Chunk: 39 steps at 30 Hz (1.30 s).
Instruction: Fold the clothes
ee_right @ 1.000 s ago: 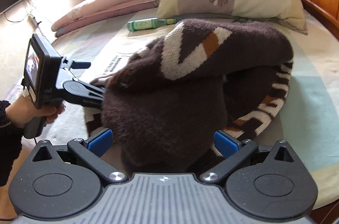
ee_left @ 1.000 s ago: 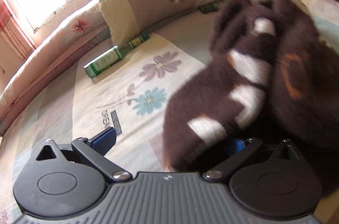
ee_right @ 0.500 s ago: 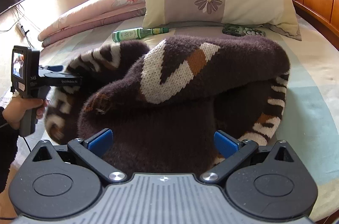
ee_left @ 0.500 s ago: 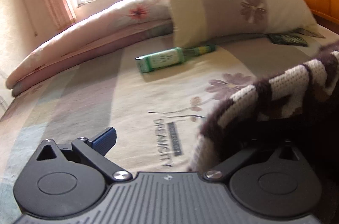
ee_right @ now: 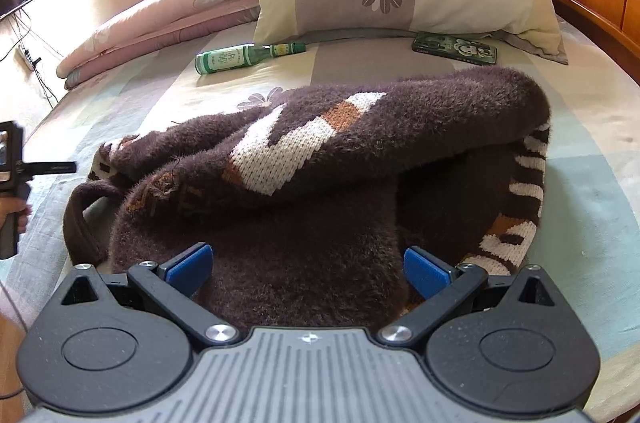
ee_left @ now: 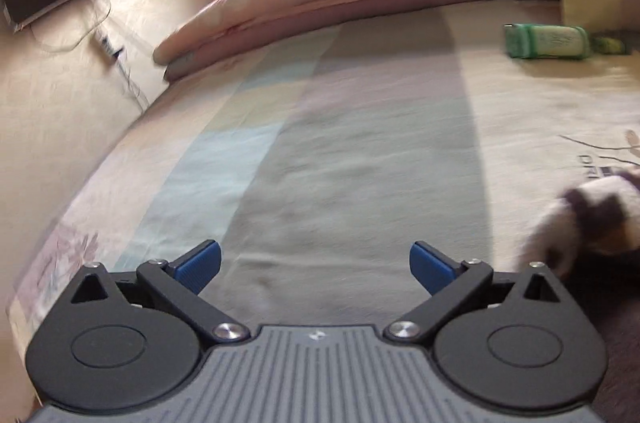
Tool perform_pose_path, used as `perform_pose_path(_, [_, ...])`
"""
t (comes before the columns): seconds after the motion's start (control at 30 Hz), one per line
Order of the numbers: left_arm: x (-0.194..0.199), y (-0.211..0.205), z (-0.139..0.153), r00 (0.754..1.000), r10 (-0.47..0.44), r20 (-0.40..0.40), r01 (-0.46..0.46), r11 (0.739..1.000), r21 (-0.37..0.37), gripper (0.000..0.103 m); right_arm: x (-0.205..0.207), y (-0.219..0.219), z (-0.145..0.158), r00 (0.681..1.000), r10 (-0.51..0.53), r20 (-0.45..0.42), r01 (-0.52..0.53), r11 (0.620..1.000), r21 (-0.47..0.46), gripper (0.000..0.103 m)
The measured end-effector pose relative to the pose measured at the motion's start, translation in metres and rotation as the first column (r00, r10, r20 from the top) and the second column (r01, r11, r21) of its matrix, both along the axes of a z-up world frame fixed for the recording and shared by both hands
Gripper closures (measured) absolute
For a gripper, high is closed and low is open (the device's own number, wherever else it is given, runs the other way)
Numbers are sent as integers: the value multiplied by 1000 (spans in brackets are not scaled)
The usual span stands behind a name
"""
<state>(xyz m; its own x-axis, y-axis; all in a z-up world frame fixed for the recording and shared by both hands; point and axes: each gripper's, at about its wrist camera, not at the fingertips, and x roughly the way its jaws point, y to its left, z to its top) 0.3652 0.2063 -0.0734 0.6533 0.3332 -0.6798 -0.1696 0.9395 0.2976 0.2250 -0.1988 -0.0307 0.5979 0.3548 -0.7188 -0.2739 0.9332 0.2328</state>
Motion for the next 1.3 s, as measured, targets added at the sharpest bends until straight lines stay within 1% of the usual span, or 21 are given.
perform_pose_path(0.03, [-4, 9, 3, 1000, -17, -16, 16, 998, -53, 4, 0, 1, 1, 1000, 1, 2, -1, 1000, 2, 0])
perform_pose_path(0.07, [-8, 8, 6, 999, -47, -27, 45, 996, -71, 3, 0, 1, 1, 1000, 2, 4, -2, 1000, 4, 0])
perform_pose_path(0.13, [-17, -5, 12, 992, -122, -42, 119, 991, -68, 2, -1, 2, 2, 1000, 1, 5, -1, 1000, 12, 0])
perform_pose_path(0.2, [-26, -17, 17, 979, -196, -58, 192, 979, -67, 2, -2, 4, 2, 1000, 2, 0, -2, 1000, 23, 0])
perform_pose_path(0.27, [-30, -36, 25, 962, -266, -61, 260, 961, -97, 2, -5, 7, 3, 1000, 15, 0, -15, 999, 32, 0])
perform_pose_path(0.37, [-39, -65, 39, 931, -363, -44, 353, 924, -146, 2, -14, 9, 7, 999, 33, 18, -34, 999, 12, 0])
perform_pose_path(0.47, [-51, -98, 51, 884, -467, -20, 457, 872, -177, 1, -22, 5, 11, 999, 31, 33, -31, 1000, 4, 0])
perform_pose_path(0.53, [-56, -121, 50, 849, -528, -29, 514, 836, -190, 1, -26, 1, 12, 999, 24, 33, -25, 1000, 12, 0])
perform_pose_path(0.6, [-57, -143, 38, 826, -558, -81, 546, 827, -132, 1, -29, -2, 13, 999, 18, 28, -19, 1000, 20, 0])
perform_pose_path(0.63, [-56, -152, 28, 821, -557, -121, 552, 830, -76, 1, -31, -3, 13, 999, 15, 29, -16, 1000, 21, 0])
perform_pose_path(0.67, [-54, -155, 18, 830, -535, -158, 540, 841, -14, 1, -33, -5, 14, 999, 12, 31, -13, 1000, 21, 0])
perform_pose_path(0.73, [-51, -153, 0, 856, -470, -218, 499, 860, 107, 1, -38, -8, 16, 999, 11, 42, -12, 1000, 17, 0])
perform_pose_path(0.77, [-49, -147, -5, 870, -432, -235, 470, 872, 135, 1, -40, -11, 18, 999, 7, 48, -8, 1000, 15, 0])
perform_pose_path(0.8, [-48, -135, -6, 886, -399, -238, 435, 892, 125, 1, -42, -14, 19, 999, 3, 55, -4, 1000, 14, 0])
perform_pose_path(0.87, [-50, -107, -1, 918, -339, -208, 360, 930, 71, 1, -44, -21, 19, 998, -12, 59, 11, 1000, 13, 0])
perform_pose_path(0.93, [-56, -80, 7, 949, -265, -172, 281, 957, 75, 1, -43, -27, 16, 998, -27, 48, 26, 999, 20, 0])
perform_pose_path(0.97, [-58, -68, 9, 959, -232, -161, 248, 965, 88, 1, -41, -29, 13, 999, -35, 39, 34, 999, 25, 0])
perform_pose_path(1.07, [-61, -36, 12, 979, -132, -157, 155, 978, 142, 0, -40, -29, 7, 999, -43, 18, 43, 999, 33, 0])
perform_pose_path(1.17, [-64, -4, 10, 989, -17, -145, 46, 978, 203, 1, -41, -28, 4, 999, -38, 13, 38, 999, 34, 0])
perform_pose_path(1.23, [-67, 20, 10, 988, 52, -146, -23, 980, 197, 1, -43, -29, 4, 999, -36, 14, 35, 999, 30, 0])
perform_pose_path(1.3, [-71, 38, 12, 983, 94, -159, -66, 983, 173, 1, -43, -31, 3, 999, -44, 16, 44, 999, 25, 0])
